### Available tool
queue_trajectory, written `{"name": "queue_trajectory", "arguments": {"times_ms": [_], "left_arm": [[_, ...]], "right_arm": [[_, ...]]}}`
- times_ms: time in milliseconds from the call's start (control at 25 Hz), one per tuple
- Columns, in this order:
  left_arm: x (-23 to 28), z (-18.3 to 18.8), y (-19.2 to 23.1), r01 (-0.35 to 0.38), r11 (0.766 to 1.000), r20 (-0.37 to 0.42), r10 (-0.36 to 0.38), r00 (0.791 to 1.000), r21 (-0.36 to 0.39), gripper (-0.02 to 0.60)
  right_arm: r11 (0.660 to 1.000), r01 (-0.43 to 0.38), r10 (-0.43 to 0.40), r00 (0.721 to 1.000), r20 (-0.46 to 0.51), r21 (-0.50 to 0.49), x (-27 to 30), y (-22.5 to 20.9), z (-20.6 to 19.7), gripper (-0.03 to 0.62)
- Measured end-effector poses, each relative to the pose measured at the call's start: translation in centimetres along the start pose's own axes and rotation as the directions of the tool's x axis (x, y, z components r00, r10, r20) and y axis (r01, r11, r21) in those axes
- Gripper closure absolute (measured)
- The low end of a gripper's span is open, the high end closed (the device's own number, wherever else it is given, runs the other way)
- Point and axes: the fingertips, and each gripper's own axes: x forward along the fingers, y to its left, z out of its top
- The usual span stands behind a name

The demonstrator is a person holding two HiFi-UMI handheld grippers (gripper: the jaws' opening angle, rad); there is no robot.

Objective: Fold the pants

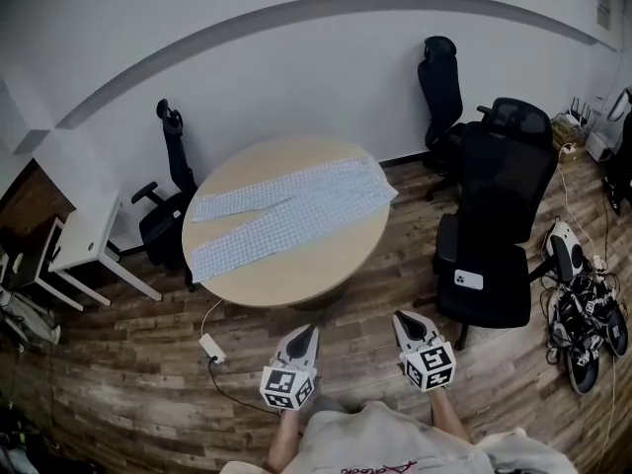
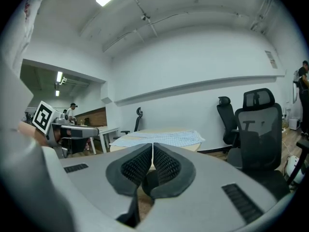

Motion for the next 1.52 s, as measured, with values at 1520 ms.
{"name": "queue_trajectory", "arguments": {"times_ms": [1520], "left_arm": [[23.5, 4.2, 23.6, 0.156, 0.984, 0.001, -0.157, 0.988, -0.089, 0.549]], "right_arm": [[0.976, 0.183, -0.193, 0.977, -0.084, -0.115, 28.5, -10.1, 6.8, 0.565]]}}
